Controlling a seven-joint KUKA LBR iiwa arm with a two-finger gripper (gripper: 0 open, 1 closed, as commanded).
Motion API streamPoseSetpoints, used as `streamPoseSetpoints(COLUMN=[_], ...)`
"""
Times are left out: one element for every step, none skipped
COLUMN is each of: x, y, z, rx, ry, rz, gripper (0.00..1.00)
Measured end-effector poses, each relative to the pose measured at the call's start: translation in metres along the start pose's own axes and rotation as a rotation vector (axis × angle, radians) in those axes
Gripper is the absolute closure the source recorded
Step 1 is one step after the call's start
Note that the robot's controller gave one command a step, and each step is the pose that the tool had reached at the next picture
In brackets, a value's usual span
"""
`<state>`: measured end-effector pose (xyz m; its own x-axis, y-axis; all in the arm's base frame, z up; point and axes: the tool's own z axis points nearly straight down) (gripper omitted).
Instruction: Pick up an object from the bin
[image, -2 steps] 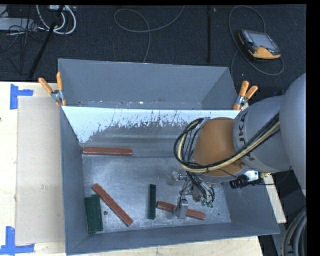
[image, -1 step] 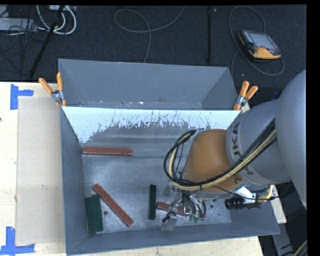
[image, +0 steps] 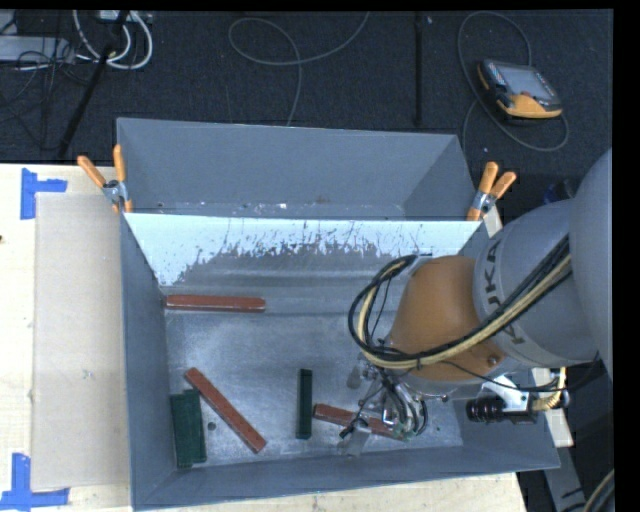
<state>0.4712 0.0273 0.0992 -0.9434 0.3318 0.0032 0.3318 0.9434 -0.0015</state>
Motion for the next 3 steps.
streamPoseSetpoints(x=[0.001, -0.018, -0.018], y=[0.025, -0.01, -0.01], z=[0.031, 0.03, 0.03], rx=[0.001, -0.001, -0.001], ry=[0.002, -0.002, -0.002], rz=[0.23, 0.472, 0.47], gripper=[0.0, 0.0, 1.0])
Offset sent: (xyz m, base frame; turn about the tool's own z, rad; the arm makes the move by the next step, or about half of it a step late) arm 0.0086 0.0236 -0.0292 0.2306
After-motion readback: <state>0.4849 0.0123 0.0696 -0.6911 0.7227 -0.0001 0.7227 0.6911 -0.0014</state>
